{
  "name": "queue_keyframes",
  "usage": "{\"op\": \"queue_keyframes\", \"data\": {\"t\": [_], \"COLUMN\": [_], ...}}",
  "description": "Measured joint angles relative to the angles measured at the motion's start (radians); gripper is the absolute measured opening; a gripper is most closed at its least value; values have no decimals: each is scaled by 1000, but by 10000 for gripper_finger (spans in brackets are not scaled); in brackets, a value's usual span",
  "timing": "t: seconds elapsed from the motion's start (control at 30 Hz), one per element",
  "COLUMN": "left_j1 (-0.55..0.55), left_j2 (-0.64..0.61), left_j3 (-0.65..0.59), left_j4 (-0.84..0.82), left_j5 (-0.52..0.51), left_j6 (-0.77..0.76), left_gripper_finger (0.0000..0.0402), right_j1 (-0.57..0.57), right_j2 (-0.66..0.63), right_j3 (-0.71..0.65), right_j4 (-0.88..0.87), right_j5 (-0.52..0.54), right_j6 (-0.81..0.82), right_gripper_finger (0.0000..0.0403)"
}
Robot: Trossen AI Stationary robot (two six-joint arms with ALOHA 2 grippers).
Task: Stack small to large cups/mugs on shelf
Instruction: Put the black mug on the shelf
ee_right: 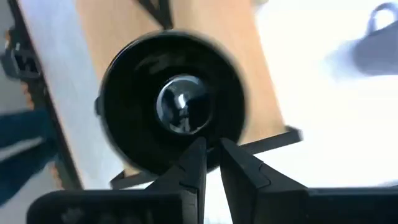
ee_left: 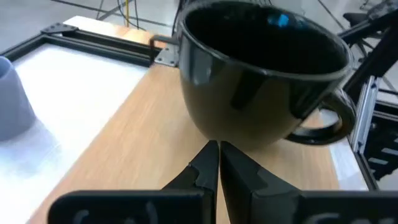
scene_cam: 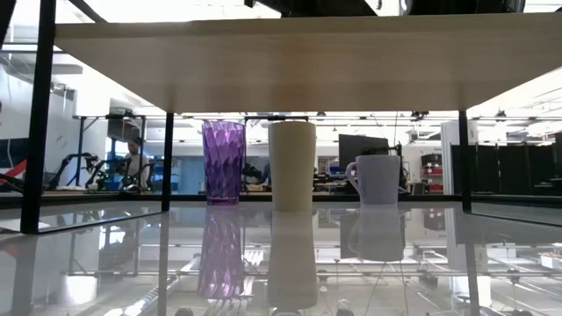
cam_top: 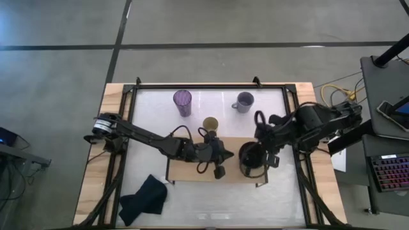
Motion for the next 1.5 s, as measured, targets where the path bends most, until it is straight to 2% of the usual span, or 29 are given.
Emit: {"op": "queue_keyframes", "data": {"t": [0.1, 0.2, 0.33, 0.5, 0.7, 1.27, 1.5], "left_j1": [6, 10, 12, 16, 25, 31, 32], "left_j2": [-10, -11, -11, -11, -11, -10, -9], "left_j3": [-3, -7, -8, -13, -15, -17, -19], "left_j4": [9, 2, 34, 65, 66, 77, 82], "left_j5": [-1, 3, 38, 59, 60, 70, 70], "left_j6": [1, 1, 1, 2, 2, -6, -6], "left_gripper_finger": [0, 0, 0, 0, 0, 0, 0], "right_j1": [-20, -43, -67, -72, -72, -71, -71], "right_j2": [-37, -83, -172, -280, -329, -288, -288], "right_j3": [-3, -42, -156, -329, -460, -486, -486], "right_j4": [1, 1, 0, -2, 64, 283, 274], "right_j5": [32, 4, -70, -95, -171, -204, -207], "right_j6": [30, 66, 129, 233, 294, 233, 219], "right_gripper_finger": [38, 38, 38, 38, 38, 38, 38]}}
